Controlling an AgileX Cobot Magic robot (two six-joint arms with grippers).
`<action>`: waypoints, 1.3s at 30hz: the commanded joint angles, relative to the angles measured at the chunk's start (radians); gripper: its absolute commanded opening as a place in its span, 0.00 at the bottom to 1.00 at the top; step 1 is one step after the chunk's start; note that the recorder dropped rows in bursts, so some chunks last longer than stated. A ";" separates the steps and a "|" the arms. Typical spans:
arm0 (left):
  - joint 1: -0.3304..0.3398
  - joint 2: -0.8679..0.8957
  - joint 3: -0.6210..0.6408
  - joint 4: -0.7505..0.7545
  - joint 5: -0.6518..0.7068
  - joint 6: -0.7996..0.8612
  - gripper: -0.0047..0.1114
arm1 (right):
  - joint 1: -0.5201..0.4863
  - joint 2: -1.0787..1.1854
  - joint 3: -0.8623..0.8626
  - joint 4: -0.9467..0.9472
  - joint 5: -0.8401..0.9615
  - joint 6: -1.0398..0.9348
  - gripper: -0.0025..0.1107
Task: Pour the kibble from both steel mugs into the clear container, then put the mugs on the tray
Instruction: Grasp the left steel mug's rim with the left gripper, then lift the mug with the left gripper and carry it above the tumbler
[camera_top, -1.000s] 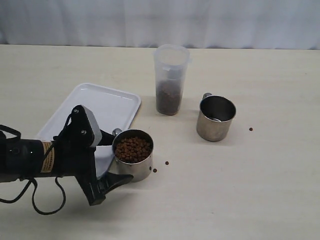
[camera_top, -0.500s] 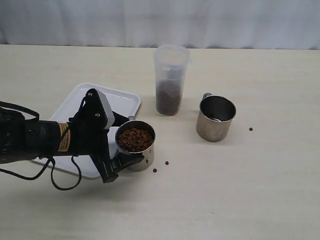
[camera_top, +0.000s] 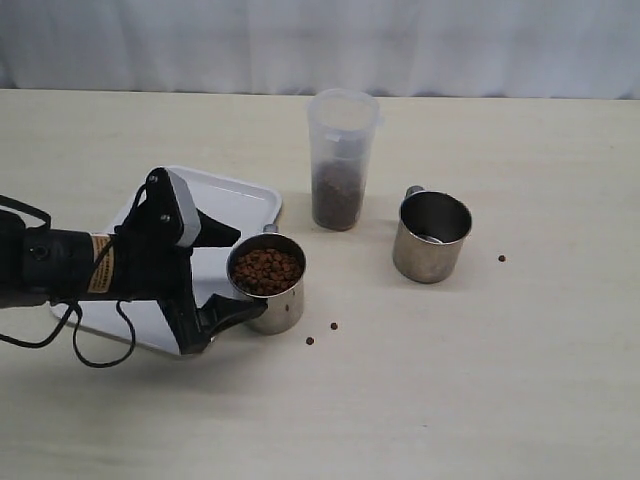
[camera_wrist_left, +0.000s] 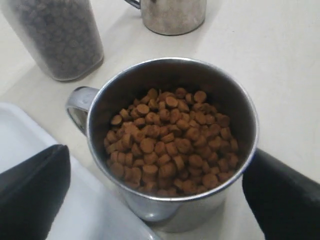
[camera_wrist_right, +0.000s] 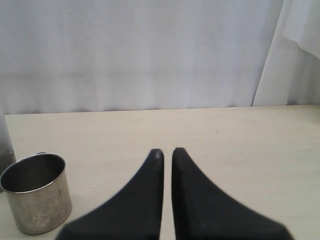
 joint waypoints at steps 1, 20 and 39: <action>0.021 0.012 -0.005 0.025 -0.055 -0.014 0.62 | 0.003 0.002 0.002 -0.008 0.000 0.005 0.06; 0.016 0.243 -0.172 0.100 -0.182 0.021 0.62 | 0.003 0.002 0.002 -0.008 0.000 0.005 0.06; 0.030 0.230 -0.183 0.092 -0.239 0.006 0.04 | 0.003 0.002 0.002 -0.008 0.000 0.005 0.06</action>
